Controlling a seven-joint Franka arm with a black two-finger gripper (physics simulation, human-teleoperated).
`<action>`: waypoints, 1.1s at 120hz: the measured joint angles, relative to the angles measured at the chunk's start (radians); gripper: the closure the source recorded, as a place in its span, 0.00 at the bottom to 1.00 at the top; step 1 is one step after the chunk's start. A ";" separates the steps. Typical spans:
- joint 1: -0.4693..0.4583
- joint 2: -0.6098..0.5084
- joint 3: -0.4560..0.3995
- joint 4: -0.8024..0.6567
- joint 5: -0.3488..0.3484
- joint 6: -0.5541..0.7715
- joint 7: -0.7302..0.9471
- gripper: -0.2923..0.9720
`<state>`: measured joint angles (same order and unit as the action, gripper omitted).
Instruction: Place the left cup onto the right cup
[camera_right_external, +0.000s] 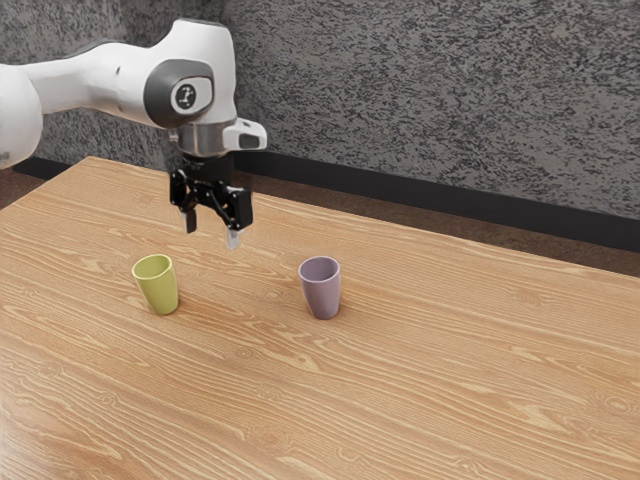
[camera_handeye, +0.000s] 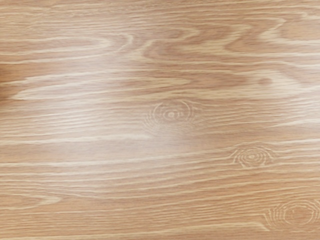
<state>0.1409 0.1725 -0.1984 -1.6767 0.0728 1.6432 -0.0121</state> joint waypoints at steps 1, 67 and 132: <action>0.000 0.000 0.001 -0.002 0.000 0.003 0.000 0.23; -0.003 0.005 0.097 -0.170 0.001 0.179 0.011 0.23; 0.000 0.007 0.255 -0.179 -0.004 0.215 0.091 0.23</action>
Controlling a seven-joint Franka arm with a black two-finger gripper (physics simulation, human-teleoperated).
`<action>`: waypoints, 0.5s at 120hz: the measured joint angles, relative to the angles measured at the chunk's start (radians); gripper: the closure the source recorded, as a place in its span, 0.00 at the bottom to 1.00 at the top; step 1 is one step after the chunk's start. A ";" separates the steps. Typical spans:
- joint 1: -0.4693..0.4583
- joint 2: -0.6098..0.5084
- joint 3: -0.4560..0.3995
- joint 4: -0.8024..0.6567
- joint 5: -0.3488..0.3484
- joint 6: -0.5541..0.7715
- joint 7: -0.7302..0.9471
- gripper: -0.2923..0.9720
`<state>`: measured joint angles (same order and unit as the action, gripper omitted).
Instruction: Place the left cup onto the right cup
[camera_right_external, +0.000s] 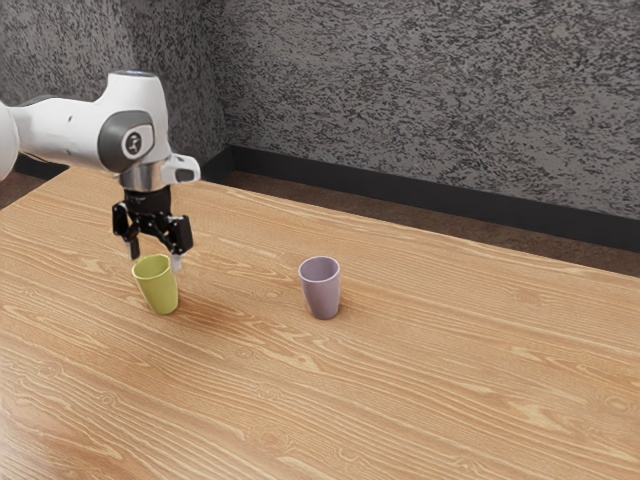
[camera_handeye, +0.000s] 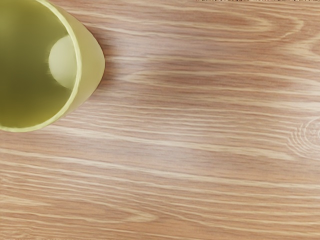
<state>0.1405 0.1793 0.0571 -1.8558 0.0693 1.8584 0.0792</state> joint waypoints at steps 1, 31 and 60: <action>0.000 0.000 0.002 0.000 0.000 0.001 0.002 0.23; 0.038 0.094 0.011 0.093 -0.005 0.025 0.044 0.23; 0.050 0.159 0.007 0.168 -0.011 0.029 0.073 0.23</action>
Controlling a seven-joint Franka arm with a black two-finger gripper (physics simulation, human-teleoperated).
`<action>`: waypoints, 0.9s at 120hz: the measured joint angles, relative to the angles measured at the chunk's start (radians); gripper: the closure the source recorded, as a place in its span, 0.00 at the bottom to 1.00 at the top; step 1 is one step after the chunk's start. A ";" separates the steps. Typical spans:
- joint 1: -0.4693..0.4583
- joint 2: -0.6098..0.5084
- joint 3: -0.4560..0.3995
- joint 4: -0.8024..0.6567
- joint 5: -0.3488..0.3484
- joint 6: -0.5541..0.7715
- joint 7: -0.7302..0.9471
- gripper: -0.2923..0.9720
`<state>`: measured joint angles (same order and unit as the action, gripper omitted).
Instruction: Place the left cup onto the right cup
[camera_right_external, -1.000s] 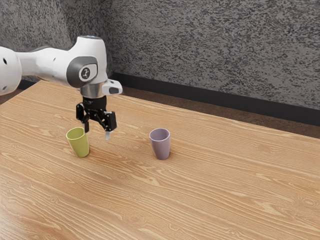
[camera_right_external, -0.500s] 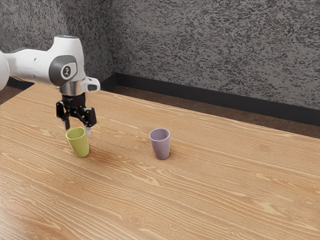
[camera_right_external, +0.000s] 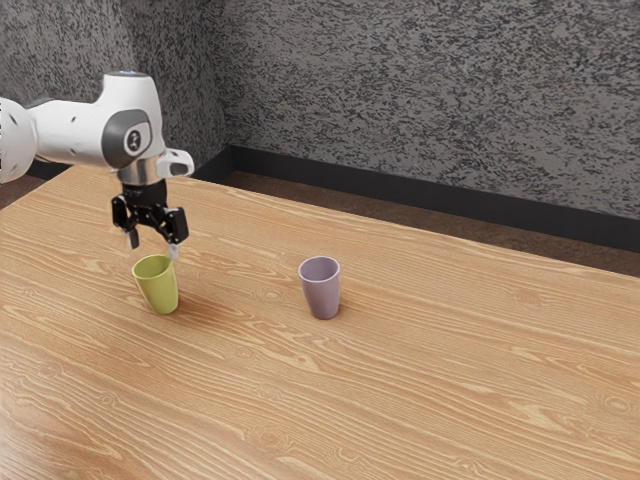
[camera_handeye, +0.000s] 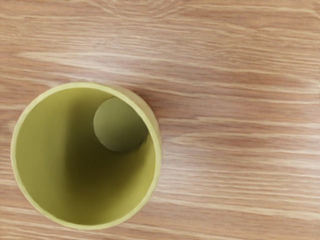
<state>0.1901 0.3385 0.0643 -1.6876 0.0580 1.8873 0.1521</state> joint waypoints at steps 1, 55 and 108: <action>0.000 0.001 0.000 0.002 0.000 0.000 0.001 0.23; -0.007 0.075 -0.015 0.027 -0.002 0.090 0.025 0.23; 0.006 0.083 -0.015 -0.042 -0.033 0.118 0.033 0.23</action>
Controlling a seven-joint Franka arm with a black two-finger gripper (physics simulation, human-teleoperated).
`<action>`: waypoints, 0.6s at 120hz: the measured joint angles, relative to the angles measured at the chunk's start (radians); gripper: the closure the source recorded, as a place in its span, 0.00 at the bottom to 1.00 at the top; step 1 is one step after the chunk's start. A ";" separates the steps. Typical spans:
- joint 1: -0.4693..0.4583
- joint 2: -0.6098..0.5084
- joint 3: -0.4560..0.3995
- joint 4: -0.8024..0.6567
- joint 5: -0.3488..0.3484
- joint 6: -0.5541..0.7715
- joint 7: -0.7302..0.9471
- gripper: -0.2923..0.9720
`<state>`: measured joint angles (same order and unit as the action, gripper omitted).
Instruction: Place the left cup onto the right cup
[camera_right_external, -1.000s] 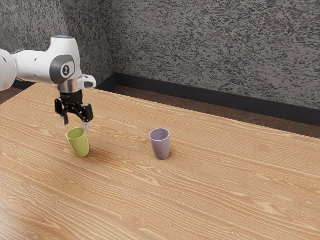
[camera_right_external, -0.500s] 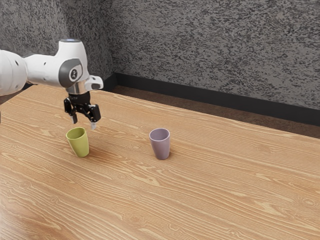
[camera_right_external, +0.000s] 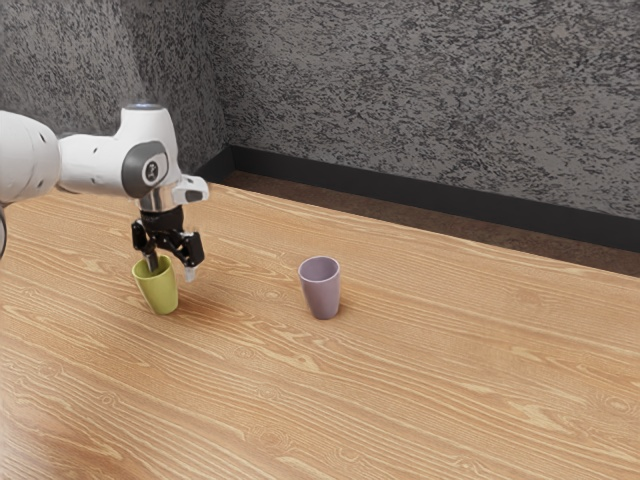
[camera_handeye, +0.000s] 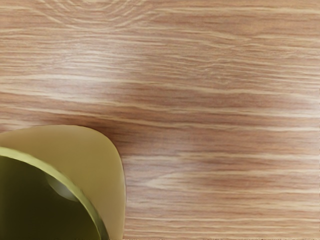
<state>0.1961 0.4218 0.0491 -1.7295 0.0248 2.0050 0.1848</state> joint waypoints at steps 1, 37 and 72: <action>0.000 0.001 0.000 0.000 0.000 0.000 0.000 0.23; 0.012 0.018 0.000 -0.037 -0.004 0.010 0.002 0.23; 0.022 0.019 0.001 -0.054 0.001 0.027 0.007 0.47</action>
<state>0.2178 0.4410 0.0503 -1.7833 0.0262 2.0317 0.1922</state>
